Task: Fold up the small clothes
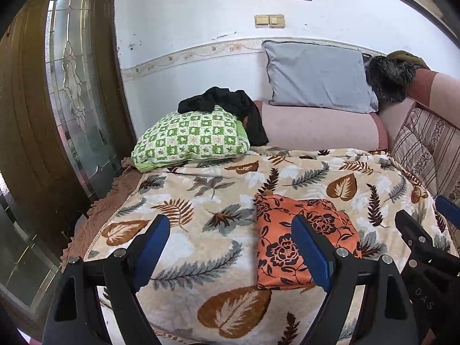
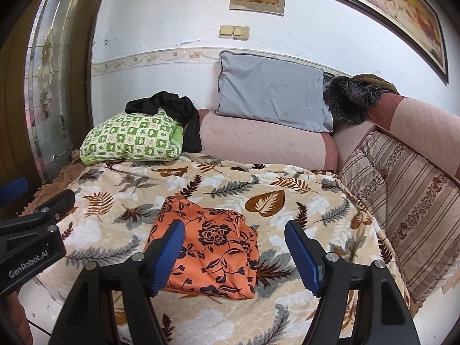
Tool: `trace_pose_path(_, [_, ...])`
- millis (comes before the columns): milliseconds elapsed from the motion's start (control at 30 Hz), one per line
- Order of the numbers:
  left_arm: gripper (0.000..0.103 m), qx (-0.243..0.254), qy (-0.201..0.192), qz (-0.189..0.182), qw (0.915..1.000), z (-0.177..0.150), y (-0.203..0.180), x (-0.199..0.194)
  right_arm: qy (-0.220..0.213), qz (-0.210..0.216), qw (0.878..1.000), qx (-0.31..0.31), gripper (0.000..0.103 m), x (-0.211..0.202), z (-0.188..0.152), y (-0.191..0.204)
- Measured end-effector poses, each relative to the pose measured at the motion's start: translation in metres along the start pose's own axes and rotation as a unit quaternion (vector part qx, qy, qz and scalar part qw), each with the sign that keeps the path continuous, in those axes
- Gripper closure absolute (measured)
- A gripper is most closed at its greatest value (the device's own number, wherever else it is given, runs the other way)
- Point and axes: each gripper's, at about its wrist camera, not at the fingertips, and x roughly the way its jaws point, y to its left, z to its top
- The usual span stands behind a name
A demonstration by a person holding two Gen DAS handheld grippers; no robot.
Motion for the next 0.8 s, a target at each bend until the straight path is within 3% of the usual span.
trace_pose_path(700, [0.016,0.016,0.012,-0.044,0.9988,0.013,-0.022,0.033,0.016,-0.031,0.999,0.020,0.028,0.028,0.007,-0.023])
trace_pose_path(800, [0.016,0.007,0.004,-0.071,0.9974,0.014,-0.017,0.038,0.020,-0.027,0.999,0.018,0.028,0.037,0.008,-0.020])
